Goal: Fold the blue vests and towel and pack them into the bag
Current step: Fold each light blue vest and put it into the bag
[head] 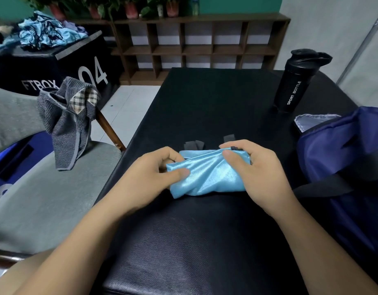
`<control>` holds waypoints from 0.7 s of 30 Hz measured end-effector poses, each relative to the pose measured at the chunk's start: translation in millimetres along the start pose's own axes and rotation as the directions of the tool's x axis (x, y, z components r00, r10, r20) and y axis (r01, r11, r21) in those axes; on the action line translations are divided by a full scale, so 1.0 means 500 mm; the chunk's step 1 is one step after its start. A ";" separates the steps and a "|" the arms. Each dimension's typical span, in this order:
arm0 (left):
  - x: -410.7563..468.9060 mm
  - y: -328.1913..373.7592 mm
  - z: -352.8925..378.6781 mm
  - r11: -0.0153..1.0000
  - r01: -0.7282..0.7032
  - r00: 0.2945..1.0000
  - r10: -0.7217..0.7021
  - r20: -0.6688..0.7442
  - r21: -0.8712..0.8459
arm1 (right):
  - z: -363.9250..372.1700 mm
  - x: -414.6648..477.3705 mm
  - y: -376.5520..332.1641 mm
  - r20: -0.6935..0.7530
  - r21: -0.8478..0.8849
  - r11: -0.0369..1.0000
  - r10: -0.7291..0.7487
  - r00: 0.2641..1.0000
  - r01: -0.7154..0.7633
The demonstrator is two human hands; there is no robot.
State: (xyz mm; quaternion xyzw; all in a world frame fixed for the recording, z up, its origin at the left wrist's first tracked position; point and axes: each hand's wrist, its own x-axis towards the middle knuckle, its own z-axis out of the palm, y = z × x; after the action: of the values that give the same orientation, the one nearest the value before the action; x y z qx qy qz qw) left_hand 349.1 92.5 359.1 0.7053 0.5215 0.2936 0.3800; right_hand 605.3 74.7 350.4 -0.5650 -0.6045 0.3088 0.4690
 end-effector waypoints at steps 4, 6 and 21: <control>0.001 -0.003 0.021 0.981 0.053 0.998 -0.056 -0.007 -0.188 | 0.003 0.000 0.004 -0.085 -0.048 0.999 0.010 0.996 -0.014; -0.002 0.004 0.036 0.971 0.044 0.997 -0.059 -0.057 -0.235 | 0.006 -0.001 0.005 -0.110 -0.040 0.999 -0.009 0.994 0.005; 0.010 -0.014 0.062 0.983 0.184 0.942 -0.169 -0.290 0.023 | 0.014 -0.005 0.021 -0.024 -0.115 0.992 0.043 0.999 -0.046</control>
State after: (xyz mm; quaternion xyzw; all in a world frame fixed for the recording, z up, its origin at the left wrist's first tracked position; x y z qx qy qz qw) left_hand 372.2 91.3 336.6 0.6150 0.6391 0.3444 0.3078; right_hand 603.0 75.1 337.7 -0.6078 -0.6036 0.2776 0.4349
